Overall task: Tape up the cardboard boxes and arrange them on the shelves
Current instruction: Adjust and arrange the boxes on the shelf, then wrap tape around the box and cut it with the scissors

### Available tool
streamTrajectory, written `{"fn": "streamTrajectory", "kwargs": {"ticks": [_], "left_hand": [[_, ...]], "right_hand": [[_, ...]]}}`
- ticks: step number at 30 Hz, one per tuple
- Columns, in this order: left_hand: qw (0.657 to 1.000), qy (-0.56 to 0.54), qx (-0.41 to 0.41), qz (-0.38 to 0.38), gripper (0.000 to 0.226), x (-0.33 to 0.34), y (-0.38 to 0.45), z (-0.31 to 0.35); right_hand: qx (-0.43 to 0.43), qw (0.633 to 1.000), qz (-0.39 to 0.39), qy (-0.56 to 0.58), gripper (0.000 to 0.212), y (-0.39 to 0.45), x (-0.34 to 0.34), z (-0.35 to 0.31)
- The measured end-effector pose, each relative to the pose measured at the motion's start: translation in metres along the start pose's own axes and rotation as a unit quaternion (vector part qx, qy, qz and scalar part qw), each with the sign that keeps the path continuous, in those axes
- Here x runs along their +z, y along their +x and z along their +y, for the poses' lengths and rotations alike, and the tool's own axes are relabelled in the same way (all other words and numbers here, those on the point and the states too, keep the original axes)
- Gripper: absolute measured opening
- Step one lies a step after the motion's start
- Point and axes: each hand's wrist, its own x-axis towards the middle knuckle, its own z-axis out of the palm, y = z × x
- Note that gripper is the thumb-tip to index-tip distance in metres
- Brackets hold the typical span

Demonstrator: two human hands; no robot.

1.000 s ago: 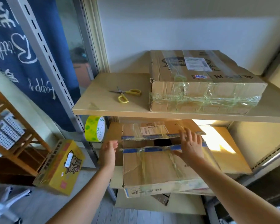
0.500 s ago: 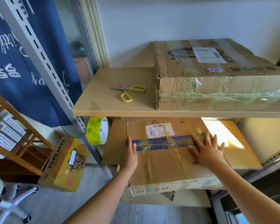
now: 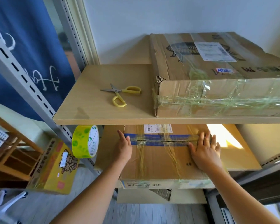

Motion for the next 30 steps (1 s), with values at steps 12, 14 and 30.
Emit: {"fn": "streamTrajectory", "kwargs": {"ticks": [12,14,30], "left_hand": [[0.962,-0.238,-0.121,-0.05,0.056,-0.057,-0.051,-0.06],[0.927,-0.334,-0.163,0.052,0.032,-0.082,-0.076,-0.091],[0.96,-0.278,0.035,0.01,0.025,-0.239,-0.137,0.02]], "right_hand": [[-0.05,0.989,0.08,0.11,0.064,-0.039,-0.036,-0.079],[-0.164,0.966,0.061,0.192,0.055,-0.069,-0.048,-0.122],[-0.02,0.653,-0.316,0.688,0.047,-0.157,-0.132,-0.317]]}}
